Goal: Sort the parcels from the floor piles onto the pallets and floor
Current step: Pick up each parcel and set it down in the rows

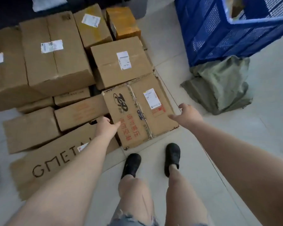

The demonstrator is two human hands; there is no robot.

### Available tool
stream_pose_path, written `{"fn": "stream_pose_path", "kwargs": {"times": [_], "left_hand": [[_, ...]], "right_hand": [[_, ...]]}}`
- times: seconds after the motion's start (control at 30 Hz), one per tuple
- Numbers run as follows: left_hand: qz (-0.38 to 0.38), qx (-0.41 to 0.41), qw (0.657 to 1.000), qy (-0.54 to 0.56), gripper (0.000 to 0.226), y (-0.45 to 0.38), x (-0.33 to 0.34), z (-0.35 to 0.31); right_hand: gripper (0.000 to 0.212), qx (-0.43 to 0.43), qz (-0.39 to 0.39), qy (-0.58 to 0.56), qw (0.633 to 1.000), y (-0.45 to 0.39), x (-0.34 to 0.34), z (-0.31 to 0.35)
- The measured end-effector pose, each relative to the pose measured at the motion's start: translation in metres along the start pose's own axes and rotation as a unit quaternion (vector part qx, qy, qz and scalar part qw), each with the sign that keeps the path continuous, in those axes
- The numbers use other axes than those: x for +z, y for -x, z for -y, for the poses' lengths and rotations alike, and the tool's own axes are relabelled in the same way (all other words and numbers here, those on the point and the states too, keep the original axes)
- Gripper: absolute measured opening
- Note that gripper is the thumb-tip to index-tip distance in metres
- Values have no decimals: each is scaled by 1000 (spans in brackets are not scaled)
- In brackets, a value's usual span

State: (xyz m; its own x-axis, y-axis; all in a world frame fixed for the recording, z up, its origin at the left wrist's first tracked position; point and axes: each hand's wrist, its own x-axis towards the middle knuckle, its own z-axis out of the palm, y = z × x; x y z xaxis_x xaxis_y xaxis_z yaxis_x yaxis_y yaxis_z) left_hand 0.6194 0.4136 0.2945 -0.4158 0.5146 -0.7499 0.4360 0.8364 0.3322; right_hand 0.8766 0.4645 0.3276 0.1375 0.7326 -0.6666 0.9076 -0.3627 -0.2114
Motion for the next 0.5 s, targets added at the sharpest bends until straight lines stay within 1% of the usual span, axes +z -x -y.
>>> {"fn": "stream_pose_path", "kwargs": {"times": [0.1,0.17,0.27,0.33,0.43,0.5], "left_hand": [[-17,-54,998,34,54,-55,49,9],[-26,-91,994,50,57,-93,84,17],[-41,-127,989,69,62,-147,135,33],[-60,-153,983,81,69,-182,163,50],[-76,-228,963,120,88,-228,193,81],[-56,-271,940,199,95,-250,205,97]], "right_hand": [[80,8,41,-27,999,-84,39,-14],[86,9,60,-19,998,-136,71,-24],[98,6,72,9,997,-209,120,-37],[110,19,68,16,997,-250,151,-44],[125,52,53,5,997,-295,186,-55],[128,72,42,-22,996,-317,200,-61]]}}
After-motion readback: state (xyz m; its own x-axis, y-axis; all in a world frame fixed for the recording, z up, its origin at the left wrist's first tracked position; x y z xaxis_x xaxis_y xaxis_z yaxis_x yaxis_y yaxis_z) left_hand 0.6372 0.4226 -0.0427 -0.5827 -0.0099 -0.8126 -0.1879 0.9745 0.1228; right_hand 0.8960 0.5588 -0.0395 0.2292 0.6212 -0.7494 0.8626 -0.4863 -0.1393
